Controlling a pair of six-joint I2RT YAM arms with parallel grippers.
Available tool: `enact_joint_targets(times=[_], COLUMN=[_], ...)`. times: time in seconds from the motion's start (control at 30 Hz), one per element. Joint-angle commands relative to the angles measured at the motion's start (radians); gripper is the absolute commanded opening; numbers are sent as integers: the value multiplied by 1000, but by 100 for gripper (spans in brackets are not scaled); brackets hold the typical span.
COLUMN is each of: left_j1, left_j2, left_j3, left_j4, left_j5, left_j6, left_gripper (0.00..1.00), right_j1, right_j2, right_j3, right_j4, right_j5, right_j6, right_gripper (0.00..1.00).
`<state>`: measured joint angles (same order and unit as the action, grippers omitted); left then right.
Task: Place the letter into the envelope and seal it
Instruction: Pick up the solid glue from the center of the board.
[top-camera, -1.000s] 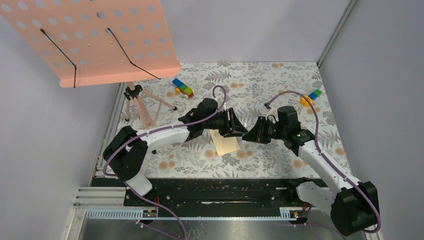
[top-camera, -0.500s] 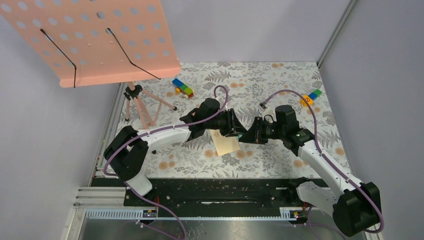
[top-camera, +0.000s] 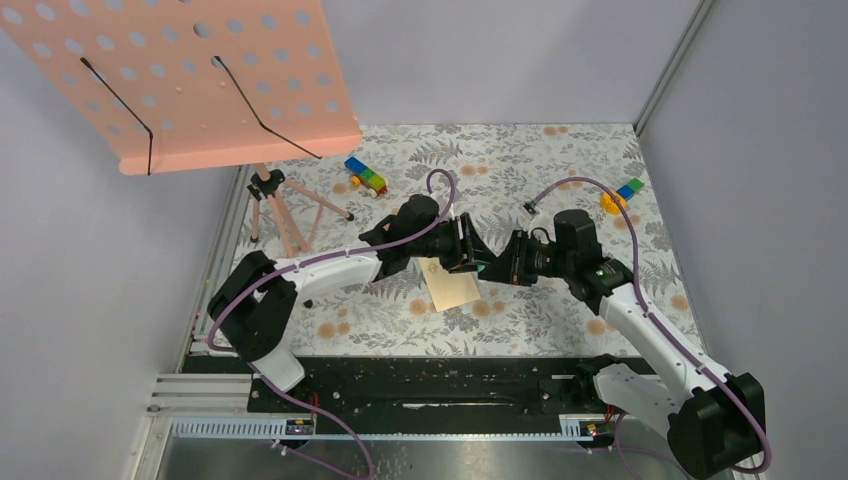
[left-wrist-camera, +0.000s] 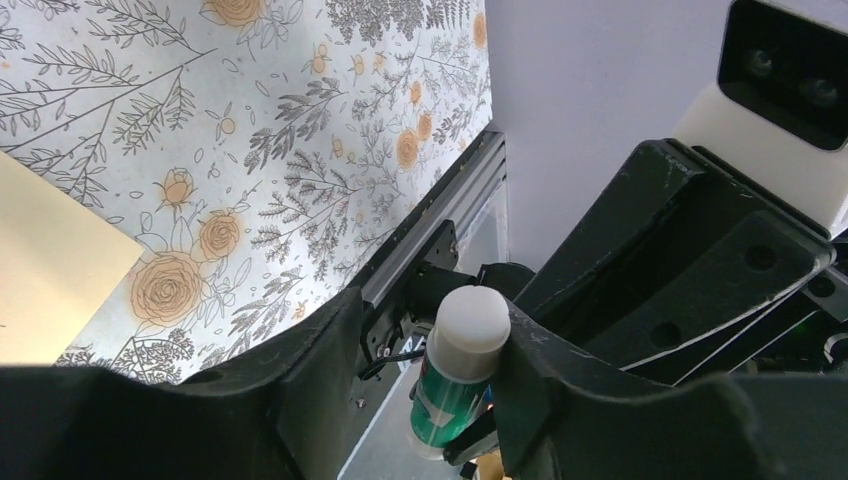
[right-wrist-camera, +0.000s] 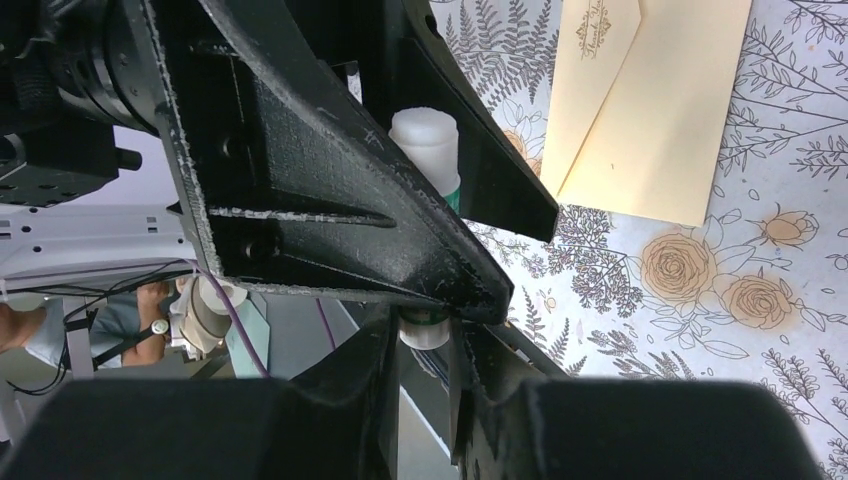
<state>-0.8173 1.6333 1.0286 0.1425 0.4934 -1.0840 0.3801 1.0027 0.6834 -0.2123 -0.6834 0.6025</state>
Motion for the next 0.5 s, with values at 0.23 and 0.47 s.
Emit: enact_joint_targets(times=[0.23,0.47], left_j1=[-1,26], left_j2=[-50,-79], left_j3=[27,40], left_j4=[54,118], left_j5=[-6,49], left_j6=[-25,7], left_gripper=[1,0], right_j1=[9,10], right_j2=[-46,-81], right_j3=[9,63], right_j4=[82,14], right_j5=[60,83], right_j6=[42,31], right_gripper=[0,65])
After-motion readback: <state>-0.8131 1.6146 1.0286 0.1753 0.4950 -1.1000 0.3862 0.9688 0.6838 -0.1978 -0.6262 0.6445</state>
